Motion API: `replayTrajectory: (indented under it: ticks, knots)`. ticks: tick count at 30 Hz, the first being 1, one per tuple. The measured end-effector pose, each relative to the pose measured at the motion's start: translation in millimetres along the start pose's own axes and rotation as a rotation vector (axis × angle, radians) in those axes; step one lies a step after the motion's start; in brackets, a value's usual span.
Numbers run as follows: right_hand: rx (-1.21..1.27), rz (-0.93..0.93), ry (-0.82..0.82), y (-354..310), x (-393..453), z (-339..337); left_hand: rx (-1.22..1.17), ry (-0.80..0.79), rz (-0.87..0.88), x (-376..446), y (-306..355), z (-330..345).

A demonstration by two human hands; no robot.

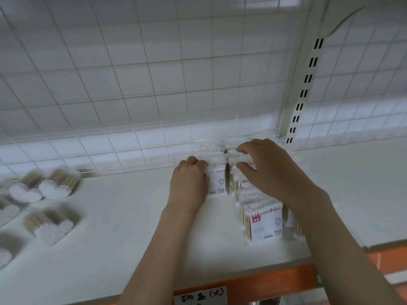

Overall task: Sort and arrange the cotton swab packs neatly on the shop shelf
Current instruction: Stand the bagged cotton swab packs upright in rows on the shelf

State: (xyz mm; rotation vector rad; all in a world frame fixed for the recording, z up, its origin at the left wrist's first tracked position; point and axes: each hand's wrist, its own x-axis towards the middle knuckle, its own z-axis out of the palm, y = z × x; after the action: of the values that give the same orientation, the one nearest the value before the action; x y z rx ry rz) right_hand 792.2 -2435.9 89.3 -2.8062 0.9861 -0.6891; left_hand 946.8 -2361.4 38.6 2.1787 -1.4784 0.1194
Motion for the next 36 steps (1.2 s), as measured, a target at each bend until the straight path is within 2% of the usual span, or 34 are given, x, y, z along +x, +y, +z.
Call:
replayTrajectory:
  ticks: [6, 14, 21, 30, 36]
  knots:
    - [0.028, 0.046, 0.005, -16.5, -8.1, 9.2, -0.155, -0.037, -0.039, 0.1, -4.7, -6.8]
    - [0.1, 0.019, 0.041, -83.4, -16.3, 37.3, -0.098, 0.091, 0.001, -57.1, -57.2, -57.9]
    - [0.25, -0.052, -0.008, -200.5, -36.3, 80.0, -0.031, 0.143, -0.108, -127.6, -151.4, -134.0]
    - [0.286, -0.16, -0.046, -356.3, -23.3, 122.4, 0.037, 0.195, -0.295, -208.4, -286.8, -233.3]
    - [0.339, -0.241, -0.123, -442.2, -20.1, 144.2, 0.066, 0.225, -0.427, -254.8, -350.7, -275.9]
